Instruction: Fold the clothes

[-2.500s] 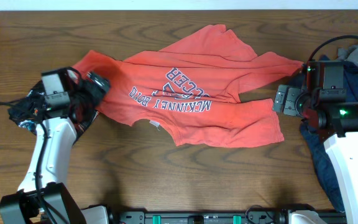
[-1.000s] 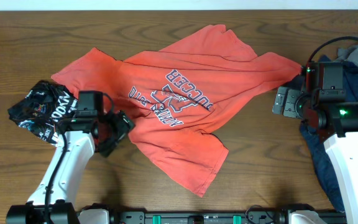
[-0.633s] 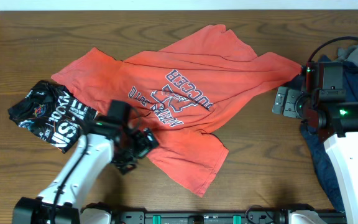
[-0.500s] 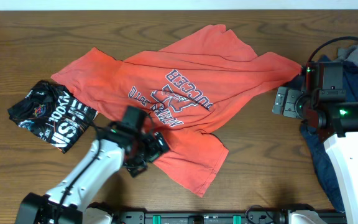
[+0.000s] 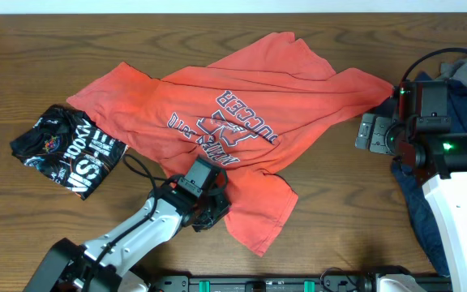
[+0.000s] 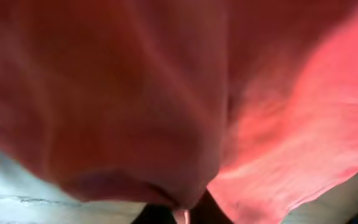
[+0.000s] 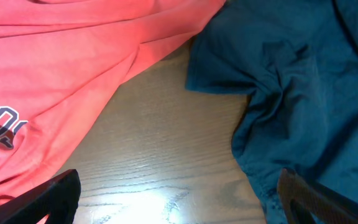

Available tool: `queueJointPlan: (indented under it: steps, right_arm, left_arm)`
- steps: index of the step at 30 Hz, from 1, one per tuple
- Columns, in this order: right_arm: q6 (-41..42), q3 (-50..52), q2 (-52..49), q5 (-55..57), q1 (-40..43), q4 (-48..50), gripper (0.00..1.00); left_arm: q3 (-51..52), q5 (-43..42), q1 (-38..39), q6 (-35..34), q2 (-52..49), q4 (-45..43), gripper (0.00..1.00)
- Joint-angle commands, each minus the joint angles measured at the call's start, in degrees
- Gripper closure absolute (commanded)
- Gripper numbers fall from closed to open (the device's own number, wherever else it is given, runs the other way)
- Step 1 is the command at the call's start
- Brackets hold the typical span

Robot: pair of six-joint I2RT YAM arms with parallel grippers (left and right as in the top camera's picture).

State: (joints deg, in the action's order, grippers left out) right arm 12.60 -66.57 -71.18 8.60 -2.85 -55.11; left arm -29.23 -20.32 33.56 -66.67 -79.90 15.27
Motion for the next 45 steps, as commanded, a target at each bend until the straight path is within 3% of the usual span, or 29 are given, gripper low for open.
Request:
queueJointPlan:
  steps: [1, 5, 9, 15, 20, 28, 39, 45]
  right_arm:
    - [0.20, -0.22, 0.20, 0.13, 0.70, -0.22, 0.01]
    - [0.20, -0.11, -0.83, -0.07, 0.70, -0.22, 0.01]
    - [0.20, -0.07, -4.09, -1.73, 0.70, -0.17, 0.01]
    - [0.35, -0.07, -10.93, -4.94, 0.70, 0.44, 0.01]
    - [2.78, -0.07, -16.59, -4.76, 0.72, 0.96, 0.01]
    - [10.67, -0.07, -24.96, -4.76, 0.98, 5.42, 0.02]
    - [21.51, -0.07, -36.70, -4.98, 1.60, 13.42, 0.05]
    - [23.54, -0.07, -40.70, -4.98, 2.56, 17.70, 0.09]
  left_arm:
    - [0.79, 2.25, -1.84, 4.07, -0.09, 0.94, 0.94]
    - [-0.39, -3.78, -8.39, 11.87, 5.16, 10.45, 0.94]
    - [-1.57, -3.23, -18.23, 20.06, 14.91, 24.13, 0.94]
    - [-1.62, -0.55, -33.07, 26.88, 27.52, 35.43, 0.94]
    - [-1.62, 0.72, -42.05, 32.65, 31.50, 36.74, 0.94]
    - [-1.60, 0.90, -52.59, 37.05, 28.50, 37.81, 0.94]
    - [-1.60, 0.92, -53.42, 38.60, 24.52, 37.83, 0.94]
    - [-1.60, 0.92, -53.42, 38.60, 24.22, 37.79, 0.94]
